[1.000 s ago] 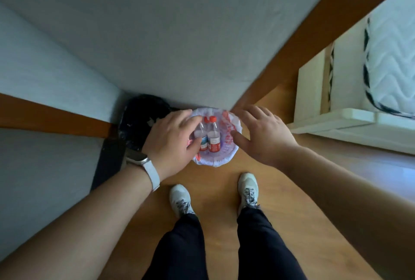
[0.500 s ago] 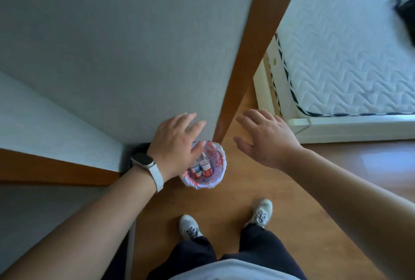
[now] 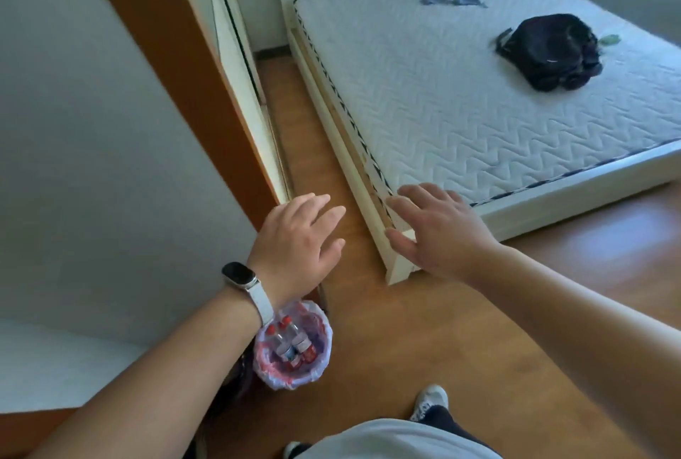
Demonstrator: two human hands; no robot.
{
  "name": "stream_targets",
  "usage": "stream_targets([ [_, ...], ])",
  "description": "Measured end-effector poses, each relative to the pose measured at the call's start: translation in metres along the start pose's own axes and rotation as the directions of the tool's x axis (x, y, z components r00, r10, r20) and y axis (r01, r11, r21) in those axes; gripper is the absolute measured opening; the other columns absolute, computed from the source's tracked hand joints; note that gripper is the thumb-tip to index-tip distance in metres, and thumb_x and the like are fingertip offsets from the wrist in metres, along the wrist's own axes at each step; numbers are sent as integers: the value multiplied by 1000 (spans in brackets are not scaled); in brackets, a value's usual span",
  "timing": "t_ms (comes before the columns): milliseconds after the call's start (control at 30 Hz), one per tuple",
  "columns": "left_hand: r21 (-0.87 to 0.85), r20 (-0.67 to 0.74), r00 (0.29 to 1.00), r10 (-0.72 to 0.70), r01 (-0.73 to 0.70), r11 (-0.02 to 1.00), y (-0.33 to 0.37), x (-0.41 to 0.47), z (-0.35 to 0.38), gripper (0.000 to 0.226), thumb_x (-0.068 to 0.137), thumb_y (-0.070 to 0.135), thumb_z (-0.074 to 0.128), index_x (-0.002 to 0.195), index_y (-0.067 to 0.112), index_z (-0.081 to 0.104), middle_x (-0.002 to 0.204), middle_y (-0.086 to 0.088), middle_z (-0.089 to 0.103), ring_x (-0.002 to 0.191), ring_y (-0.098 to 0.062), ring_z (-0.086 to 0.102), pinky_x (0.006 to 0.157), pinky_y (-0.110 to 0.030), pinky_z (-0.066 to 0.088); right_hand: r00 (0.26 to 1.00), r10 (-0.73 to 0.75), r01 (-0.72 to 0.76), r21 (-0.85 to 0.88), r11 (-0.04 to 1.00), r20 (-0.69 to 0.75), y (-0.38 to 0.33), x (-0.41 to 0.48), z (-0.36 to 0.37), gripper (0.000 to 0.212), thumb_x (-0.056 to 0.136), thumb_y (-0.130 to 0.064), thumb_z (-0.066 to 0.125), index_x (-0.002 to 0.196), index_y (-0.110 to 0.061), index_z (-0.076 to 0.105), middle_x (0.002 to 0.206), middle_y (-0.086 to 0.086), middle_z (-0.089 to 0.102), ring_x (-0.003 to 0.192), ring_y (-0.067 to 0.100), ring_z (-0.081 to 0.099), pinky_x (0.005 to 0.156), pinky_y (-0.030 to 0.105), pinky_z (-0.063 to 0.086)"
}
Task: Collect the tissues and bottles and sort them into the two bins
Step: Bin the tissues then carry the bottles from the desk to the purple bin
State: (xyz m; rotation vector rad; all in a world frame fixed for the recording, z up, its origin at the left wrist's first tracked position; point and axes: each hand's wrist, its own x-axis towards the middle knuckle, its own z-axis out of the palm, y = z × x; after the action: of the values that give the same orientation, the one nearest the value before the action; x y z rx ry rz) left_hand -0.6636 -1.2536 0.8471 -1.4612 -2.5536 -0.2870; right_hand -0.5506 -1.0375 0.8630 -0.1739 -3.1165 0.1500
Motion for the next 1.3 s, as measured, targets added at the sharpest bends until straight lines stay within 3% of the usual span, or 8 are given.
stream_targets([
  [267, -22, -75, 980, 184, -186, 982, 118, 131, 9, 43, 90, 40, 54, 127, 18, 57, 130, -9, 57, 123, -30, 51, 97, -49, 45, 979, 177, -177, 9, 984, -97, 144, -62, -46, 58, 91, -58, 29, 137, -26, 43, 143, 0, 44, 132, 24, 37, 107, 41, 30],
  [467, -52, -94, 937, 337, -342, 938, 206, 205, 22, 44, 88, 42, 51, 124, 18, 58, 128, -10, 58, 118, -32, 54, 91, -51, 48, 926, 327, -330, 14, 944, -189, 229, -122, -68, 56, 90, -58, 34, 134, -26, 48, 139, 0, 49, 130, 24, 42, 104, 42, 34],
  [567, -44, -78, 912, 402, -406, 913, 245, 232, 25, 47, 88, 44, 47, 126, 19, 59, 129, -9, 59, 118, -31, 55, 92, -49, 45, 888, 401, -409, 14, 913, -226, 263, -149, -78, 55, 89, -57, 36, 131, -25, 52, 134, 1, 53, 126, 26, 47, 101, 42, 38],
  [767, -73, -105, 835, 540, -548, 833, 306, 292, 35, 46, 87, 42, 47, 125, 19, 59, 128, -7, 60, 118, -30, 55, 93, -48, 46, 800, 544, -558, 16, 830, -253, 314, -195, -96, 61, 89, -60, 30, 136, -26, 48, 140, -1, 49, 132, 22, 40, 106, 40, 31],
  [933, -84, -111, 753, 649, -657, 749, 352, 345, 52, 47, 88, 44, 45, 127, 20, 57, 130, -7, 59, 120, -30, 54, 94, -47, 45, 722, 630, -656, 5, 755, -288, 356, -219, -102, 52, 90, -54, 46, 132, -24, 53, 136, 0, 53, 128, 24, 45, 103, 41, 35],
  [1067, -107, -122, 703, 700, -711, 695, 383, 394, 70, 47, 90, 45, 44, 129, 20, 56, 132, -7, 59, 123, -30, 53, 96, -48, 44, 657, 687, -721, 10, 693, -310, 390, -222, -102, 54, 89, -53, 38, 129, -21, 56, 131, 2, 56, 125, 27, 49, 99, 44, 40],
  [1300, -199, -132, 649, 749, -758, 621, 434, 508, 112, 47, 90, 41, 45, 130, 19, 59, 134, -6, 58, 125, -30, 52, 98, -47, 43, 518, 794, -838, 0, 546, -319, 474, -200, -102, 54, 88, -53, 41, 128, -20, 57, 131, 4, 56, 124, 25, 50, 98, 45, 42],
])
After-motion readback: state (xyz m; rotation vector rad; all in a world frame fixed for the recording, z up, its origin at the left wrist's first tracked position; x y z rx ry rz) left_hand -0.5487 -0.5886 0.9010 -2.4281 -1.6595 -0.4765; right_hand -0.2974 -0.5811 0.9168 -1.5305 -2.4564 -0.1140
